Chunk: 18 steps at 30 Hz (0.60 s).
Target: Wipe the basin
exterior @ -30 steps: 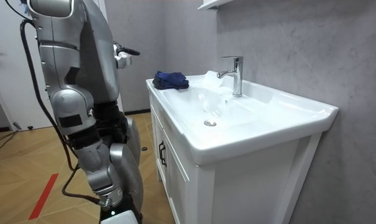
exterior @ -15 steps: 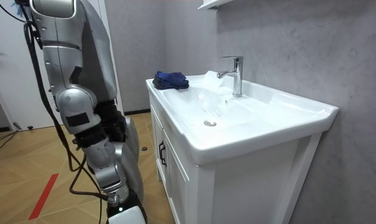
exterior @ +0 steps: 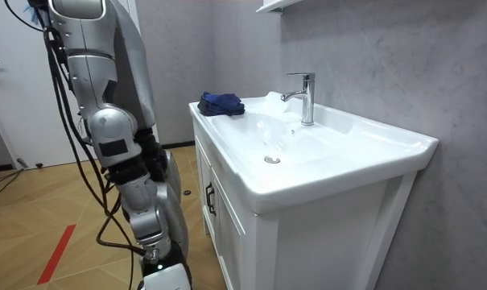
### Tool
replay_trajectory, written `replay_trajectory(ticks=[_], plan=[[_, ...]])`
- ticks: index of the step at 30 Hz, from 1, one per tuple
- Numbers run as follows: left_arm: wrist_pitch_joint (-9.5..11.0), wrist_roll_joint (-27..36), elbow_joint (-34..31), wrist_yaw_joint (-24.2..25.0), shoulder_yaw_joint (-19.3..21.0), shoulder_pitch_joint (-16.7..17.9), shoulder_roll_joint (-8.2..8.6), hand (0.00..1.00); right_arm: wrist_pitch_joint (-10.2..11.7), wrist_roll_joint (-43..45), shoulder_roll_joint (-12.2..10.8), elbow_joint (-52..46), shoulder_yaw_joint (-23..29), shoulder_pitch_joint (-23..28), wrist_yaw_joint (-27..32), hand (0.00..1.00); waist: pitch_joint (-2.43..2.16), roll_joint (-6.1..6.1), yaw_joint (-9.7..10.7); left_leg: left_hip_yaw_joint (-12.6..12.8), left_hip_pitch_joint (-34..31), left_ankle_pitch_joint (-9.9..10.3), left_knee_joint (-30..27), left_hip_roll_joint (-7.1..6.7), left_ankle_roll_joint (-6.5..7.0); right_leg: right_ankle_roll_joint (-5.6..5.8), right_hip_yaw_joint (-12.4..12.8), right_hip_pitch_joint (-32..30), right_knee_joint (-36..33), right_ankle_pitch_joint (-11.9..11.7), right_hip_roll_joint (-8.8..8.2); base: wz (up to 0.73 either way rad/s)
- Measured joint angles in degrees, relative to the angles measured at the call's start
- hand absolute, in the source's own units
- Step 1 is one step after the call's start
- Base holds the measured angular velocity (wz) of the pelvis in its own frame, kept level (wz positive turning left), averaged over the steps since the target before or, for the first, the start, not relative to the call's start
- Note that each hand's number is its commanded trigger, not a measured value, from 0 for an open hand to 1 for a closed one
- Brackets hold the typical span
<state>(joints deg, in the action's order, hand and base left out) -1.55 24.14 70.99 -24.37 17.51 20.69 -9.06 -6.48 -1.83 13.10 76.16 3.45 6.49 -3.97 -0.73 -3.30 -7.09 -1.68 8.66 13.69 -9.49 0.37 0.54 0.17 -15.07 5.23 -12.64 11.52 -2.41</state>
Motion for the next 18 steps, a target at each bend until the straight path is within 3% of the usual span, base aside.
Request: replay_trajectory(ticks=[2, 5, 9, 13, 18], plan=[[-2.0, -6.8, -0.1, 5.5, -3.7, -0.7, 0.16, 0.0, -0.7, -0.1, 0.0, 0.0, -0.4, -0.8, 0.0, 0.0, 0.03, 0.03, 0.8, 0.2, 0.0, 0.0, 0.0, -0.03, 0.01, 0.02, -0.1, -0.1, 0.0, 0.0, -0.05, 0.0], [-3.6, -11.3, -0.4, 9.2, -5.7, -2.7, 0.25, 0.0, -0.6, -1.0, -0.3, 0.0, -1.5, -1.5, 0.1, 0.0, 0.24, 0.38, 1.1, 0.3, 0.0, 0.0, 0.1, -0.03, 0.01, 0.07, 0.2, -0.1, 0.0, 0.0, 0.02, 0.0], [-5.3, -17.6, -0.8, 12.9, -9.3, -5.8, 0.43, 0.0, -0.5, -2.6, -0.9, 0.0, -3.5, -2.0, 0.1, 0.0, 0.95, 1.41, 1.6, 1.3, 0.0, 0.0, 0.1, 0.19, 0.01, 0.07, 1.0, -0.5, 0.2, 0.0, 0.3, -0.09], [-6.9, -24.2, -2.6, 14.8, -12.2, -6.7, 0.87, 0.0, -0.3, -4.9, -1.3, -0.3, -4.1, -2.1, 0.2, 0.0, 0.96, 1.65, 2.3, 2.9, -0.2, 0.1, 0.2, 0.25, 0.12, 0.23, 2.3, -1.2, 0.2, -0.1, 0.56, -0.16], [-8.7, -29.3, -3.6, 18.3, -12.2, -7.6, 1.05, 0.0, -0.3, -7.5, -2.0, -0.3, -4.3, -1.8, 0.3, 0.0, 0.93, 2.42, 3.6, 4.2, -0.4, 0.1, 0.1, 0.22, 0.13, 0.41, 2.4, -1.3, 1.2, -0.5, 0.55, -0.06]])
